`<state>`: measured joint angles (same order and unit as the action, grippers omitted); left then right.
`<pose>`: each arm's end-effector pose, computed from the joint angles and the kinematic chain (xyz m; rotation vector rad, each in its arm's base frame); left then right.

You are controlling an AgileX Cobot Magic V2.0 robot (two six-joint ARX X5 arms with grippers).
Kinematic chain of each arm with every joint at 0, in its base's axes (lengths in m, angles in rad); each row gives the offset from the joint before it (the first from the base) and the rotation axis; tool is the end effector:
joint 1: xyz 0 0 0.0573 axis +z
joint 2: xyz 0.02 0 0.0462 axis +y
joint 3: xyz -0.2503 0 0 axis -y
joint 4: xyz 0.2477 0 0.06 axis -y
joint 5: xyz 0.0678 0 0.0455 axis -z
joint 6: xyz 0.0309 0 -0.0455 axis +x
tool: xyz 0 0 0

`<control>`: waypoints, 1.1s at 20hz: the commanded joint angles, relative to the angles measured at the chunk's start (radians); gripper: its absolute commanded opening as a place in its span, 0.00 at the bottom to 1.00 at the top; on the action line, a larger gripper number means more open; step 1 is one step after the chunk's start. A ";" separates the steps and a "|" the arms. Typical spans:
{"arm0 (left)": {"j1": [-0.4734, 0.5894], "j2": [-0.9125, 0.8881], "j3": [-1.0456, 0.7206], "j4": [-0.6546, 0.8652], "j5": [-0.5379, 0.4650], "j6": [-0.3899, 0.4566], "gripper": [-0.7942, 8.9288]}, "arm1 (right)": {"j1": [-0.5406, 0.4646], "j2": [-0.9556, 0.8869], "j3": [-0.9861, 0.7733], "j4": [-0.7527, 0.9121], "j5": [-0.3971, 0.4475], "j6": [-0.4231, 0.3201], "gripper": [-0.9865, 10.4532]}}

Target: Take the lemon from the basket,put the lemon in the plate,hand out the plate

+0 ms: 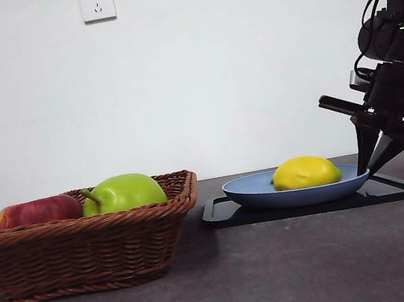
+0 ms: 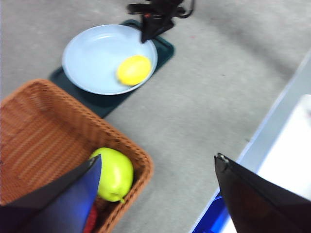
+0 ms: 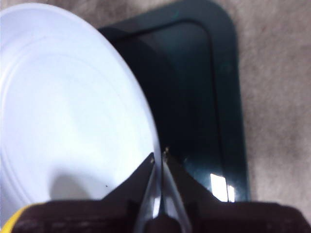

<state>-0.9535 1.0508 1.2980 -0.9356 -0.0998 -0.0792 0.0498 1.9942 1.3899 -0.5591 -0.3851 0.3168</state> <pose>0.1167 -0.1590 0.3769 0.2842 0.6435 -0.7923 0.3979 0.0315 0.1518 0.4718 1.2124 0.1992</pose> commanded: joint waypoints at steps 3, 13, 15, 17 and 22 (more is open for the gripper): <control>-0.006 0.009 0.019 0.007 -0.013 -0.007 0.50 | -0.003 0.017 0.021 -0.002 -0.002 -0.038 0.22; -0.006 0.009 0.019 0.056 -0.129 0.044 0.49 | 0.002 -0.195 0.022 -0.138 -0.008 -0.150 0.28; -0.006 0.011 0.019 0.092 -0.238 0.067 0.46 | 0.021 -0.285 0.022 -0.209 -0.007 -0.182 0.23; 0.000 0.013 0.018 0.106 -0.279 0.090 0.33 | 0.054 -0.383 0.021 -0.278 -0.006 -0.229 0.16; 0.090 0.013 0.011 0.105 -0.291 0.163 0.09 | 0.237 -0.602 0.021 -0.364 0.105 -0.307 0.09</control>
<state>-0.8585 1.0534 1.2976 -0.8398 -0.3859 0.0608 0.2787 1.3800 1.3918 -0.9257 -0.2974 0.0330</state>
